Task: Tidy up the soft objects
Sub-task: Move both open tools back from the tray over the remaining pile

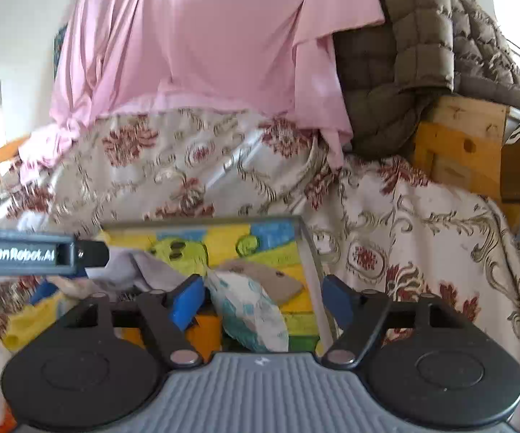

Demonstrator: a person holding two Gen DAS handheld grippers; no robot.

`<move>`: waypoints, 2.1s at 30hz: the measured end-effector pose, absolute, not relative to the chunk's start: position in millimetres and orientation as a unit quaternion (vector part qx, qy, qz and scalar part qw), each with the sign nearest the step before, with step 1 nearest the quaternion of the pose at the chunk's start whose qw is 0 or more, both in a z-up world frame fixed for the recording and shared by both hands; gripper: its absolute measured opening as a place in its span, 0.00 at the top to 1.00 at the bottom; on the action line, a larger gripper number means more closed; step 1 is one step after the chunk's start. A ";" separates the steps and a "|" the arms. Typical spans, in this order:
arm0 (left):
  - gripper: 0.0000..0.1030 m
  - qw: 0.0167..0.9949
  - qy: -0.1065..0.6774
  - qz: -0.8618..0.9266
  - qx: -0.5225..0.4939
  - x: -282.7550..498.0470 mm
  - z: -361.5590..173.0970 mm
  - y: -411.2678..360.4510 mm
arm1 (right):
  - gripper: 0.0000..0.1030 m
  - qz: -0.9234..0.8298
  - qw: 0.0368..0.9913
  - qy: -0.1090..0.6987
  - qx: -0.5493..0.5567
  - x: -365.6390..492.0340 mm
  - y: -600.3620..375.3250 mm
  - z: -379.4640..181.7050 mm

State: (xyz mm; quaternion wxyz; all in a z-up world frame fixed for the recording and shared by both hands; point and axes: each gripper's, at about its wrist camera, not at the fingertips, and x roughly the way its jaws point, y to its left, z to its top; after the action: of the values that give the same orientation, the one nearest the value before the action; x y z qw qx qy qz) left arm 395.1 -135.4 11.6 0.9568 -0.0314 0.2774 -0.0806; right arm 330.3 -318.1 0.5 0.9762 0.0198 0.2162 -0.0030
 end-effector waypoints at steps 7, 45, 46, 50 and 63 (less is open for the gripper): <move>0.12 0.967 0.244 -0.062 -0.041 358.9 39.0 -119.2 | 0.10 -0.005 0.983 0.178 0.035 300.0 -320.2 28.9; 0.01 0.983 0.182 -0.003 0.022 96.6 30.3 -26.1 | 0.00 0.002 0.985 0.169 0.020 98.1 -253.0 38.1; 0.01 0.983 0.183 -0.001 0.023 93.8 28.9 -24.3 | 0.00 -0.007 0.985 0.169 0.015 95.1 -251.5 36.7; 0.01 0.979 0.203 0.010 0.017 86.8 17.4 -13.9 | 0.00 -0.010 0.984 0.178 -0.017 85.8 -245.3 28.0; 0.01 0.960 0.272 0.053 -0.035 102.2 0.7 7.5 | 0.00 0.070 0.963 0.254 -0.051 98.5 -216.8 9.1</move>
State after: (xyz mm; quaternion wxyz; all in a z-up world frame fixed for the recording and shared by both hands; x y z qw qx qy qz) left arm 102.2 7.5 0.7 0.9603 -0.0347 0.2717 0.0530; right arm 98.5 -216.8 9.1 0.9633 -0.0507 0.2539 0.0701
